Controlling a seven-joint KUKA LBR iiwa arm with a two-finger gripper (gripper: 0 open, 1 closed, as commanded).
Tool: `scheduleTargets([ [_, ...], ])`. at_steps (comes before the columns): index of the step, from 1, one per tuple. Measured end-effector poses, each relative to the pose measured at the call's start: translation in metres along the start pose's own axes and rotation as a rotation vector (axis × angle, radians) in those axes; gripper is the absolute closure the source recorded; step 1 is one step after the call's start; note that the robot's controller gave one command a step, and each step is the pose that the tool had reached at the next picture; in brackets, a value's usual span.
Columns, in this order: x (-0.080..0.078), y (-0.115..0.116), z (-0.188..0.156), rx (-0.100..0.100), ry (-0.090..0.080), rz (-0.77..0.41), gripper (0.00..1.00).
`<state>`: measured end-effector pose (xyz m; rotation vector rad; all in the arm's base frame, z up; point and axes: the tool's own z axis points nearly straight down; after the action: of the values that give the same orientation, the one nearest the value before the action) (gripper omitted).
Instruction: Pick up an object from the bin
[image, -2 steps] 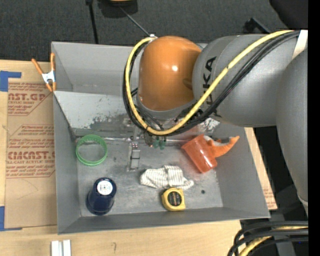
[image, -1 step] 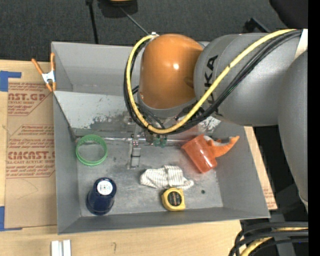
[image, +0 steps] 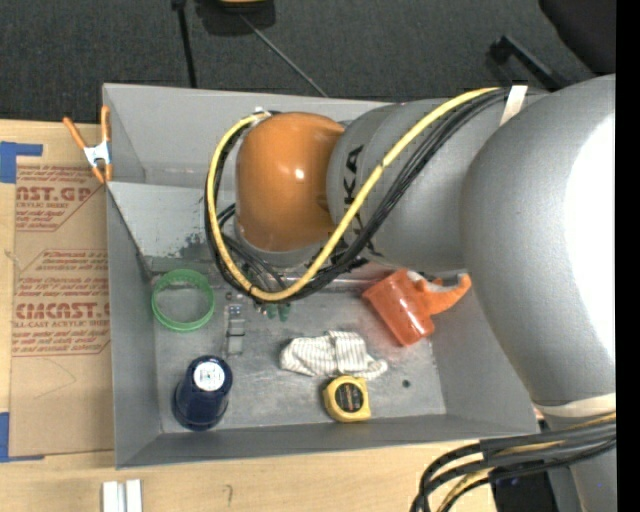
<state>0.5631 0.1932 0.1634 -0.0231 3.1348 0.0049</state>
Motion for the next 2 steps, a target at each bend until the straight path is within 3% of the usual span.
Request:
scheduleTargets([
  [1, -0.009, 0.056, 0.002, 0.000, 0.003, -0.049, 0.00],
  [2, -0.015, 0.047, 0.019, 0.002, 0.005, 0.106, 0.00],
])
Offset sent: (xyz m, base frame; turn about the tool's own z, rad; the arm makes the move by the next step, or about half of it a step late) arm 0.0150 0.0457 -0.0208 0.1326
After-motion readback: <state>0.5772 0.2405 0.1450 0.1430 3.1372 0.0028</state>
